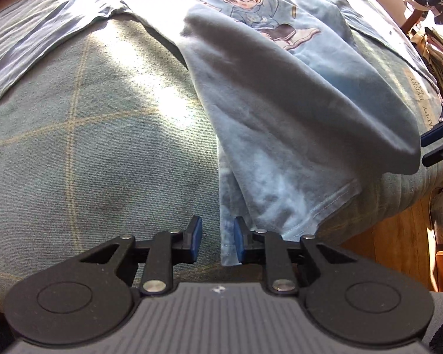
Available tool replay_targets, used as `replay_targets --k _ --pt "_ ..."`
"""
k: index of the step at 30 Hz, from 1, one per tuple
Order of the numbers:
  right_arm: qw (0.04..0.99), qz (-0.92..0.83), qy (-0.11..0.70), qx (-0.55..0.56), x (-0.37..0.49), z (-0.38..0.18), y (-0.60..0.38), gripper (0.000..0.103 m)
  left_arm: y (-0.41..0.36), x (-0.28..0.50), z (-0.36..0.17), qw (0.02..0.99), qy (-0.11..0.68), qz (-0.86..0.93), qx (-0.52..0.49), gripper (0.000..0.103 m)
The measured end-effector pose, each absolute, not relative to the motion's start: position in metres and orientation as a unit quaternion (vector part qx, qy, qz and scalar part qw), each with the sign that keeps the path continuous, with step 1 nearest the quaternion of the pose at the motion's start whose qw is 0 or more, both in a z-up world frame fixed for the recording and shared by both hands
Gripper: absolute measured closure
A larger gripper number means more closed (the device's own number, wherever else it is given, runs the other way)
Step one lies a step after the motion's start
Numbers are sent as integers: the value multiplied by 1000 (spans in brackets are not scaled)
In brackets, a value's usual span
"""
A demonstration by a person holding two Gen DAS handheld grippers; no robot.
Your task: Fold clothes
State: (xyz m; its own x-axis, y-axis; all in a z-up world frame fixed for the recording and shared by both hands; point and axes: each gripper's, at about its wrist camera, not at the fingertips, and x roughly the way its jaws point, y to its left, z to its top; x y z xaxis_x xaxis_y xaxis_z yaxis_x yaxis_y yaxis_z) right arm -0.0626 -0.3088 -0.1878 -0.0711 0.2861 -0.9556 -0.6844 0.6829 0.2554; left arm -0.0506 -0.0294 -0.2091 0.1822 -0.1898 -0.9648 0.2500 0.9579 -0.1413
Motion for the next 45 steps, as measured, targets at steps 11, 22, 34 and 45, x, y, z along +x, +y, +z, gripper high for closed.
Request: replay_targets --k 11,22,34,45 --pt "702 325 619 -139 -49 -183 -322 70 -18 -52 -186 784 613 -96 -5 103" --pt "706 329 615 -121 -26 -193 -312 68 32 -73 -144 791 611 -2 4 103" --pt "718 322 606 -113 -19 -190 -311 59 50 -69 -174 763 644 47 16 95" --pt "738 277 610 -78 -26 -209 -313 39 -29 -17 -155 799 589 -109 40 80"
